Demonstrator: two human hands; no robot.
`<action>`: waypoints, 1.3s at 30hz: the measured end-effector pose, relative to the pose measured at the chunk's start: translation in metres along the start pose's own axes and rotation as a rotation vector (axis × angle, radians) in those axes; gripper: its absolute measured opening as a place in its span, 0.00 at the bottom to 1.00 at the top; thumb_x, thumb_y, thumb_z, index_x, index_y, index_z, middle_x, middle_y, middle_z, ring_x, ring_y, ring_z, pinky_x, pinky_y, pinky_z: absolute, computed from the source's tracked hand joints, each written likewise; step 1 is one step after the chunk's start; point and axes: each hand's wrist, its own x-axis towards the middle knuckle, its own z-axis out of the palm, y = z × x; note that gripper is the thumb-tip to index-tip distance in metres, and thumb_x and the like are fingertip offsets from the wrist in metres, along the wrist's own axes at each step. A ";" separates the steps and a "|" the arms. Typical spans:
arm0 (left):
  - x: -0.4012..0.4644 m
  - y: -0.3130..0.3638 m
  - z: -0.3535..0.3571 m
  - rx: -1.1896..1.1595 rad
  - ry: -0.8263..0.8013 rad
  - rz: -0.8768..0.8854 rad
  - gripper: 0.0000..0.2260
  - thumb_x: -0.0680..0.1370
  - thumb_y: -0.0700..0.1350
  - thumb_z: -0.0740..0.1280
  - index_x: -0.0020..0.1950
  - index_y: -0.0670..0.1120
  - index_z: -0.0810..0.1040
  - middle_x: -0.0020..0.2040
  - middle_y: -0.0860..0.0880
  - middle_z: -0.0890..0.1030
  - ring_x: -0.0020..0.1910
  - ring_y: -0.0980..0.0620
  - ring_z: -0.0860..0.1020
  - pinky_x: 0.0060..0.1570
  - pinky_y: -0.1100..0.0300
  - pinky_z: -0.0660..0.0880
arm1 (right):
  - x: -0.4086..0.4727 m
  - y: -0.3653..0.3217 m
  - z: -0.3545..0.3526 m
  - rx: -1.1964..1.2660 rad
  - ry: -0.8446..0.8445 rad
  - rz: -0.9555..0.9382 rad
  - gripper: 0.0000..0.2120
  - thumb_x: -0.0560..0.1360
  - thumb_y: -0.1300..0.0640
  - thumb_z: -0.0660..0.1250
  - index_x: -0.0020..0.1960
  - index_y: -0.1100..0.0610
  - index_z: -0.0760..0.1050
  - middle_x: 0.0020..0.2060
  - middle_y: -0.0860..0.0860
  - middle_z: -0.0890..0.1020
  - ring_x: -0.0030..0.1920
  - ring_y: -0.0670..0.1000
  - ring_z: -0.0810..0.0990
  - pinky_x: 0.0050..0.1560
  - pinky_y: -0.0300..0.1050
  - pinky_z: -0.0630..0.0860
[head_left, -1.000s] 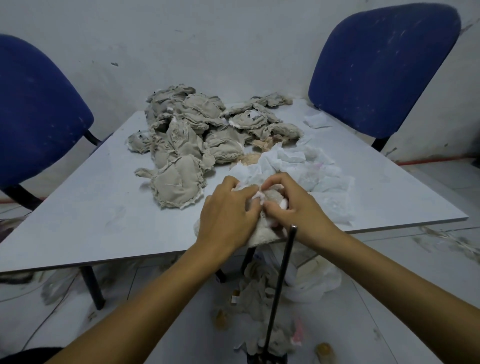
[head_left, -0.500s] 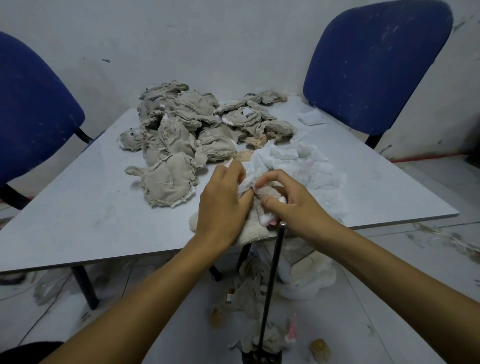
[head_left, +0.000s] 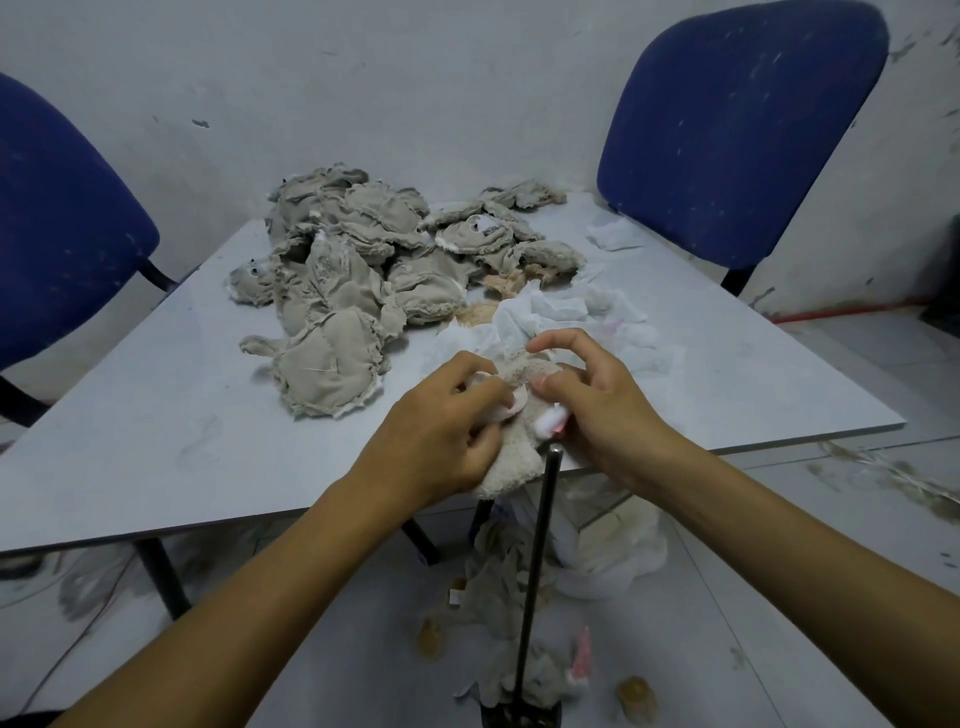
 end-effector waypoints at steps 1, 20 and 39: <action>0.001 0.002 0.000 -0.048 -0.003 -0.062 0.06 0.74 0.43 0.69 0.48 0.43 0.81 0.53 0.46 0.78 0.41 0.49 0.76 0.39 0.54 0.76 | -0.001 0.000 0.000 -0.026 -0.023 -0.009 0.13 0.78 0.67 0.63 0.55 0.51 0.77 0.30 0.53 0.73 0.28 0.48 0.73 0.30 0.39 0.71; 0.016 0.002 0.004 -0.366 -0.227 -0.383 0.18 0.69 0.52 0.67 0.58 0.58 0.69 0.56 0.55 0.71 0.53 0.61 0.72 0.50 0.70 0.68 | -0.003 0.001 0.002 -0.117 0.091 -0.020 0.14 0.79 0.62 0.63 0.56 0.44 0.74 0.28 0.50 0.78 0.29 0.47 0.77 0.32 0.41 0.74; 0.005 0.001 0.005 -0.174 0.034 -0.240 0.05 0.75 0.44 0.73 0.48 0.46 0.80 0.49 0.50 0.74 0.43 0.59 0.72 0.43 0.74 0.65 | 0.007 -0.002 0.003 0.026 -0.025 0.134 0.18 0.73 0.68 0.59 0.53 0.49 0.78 0.33 0.51 0.76 0.28 0.47 0.71 0.31 0.40 0.69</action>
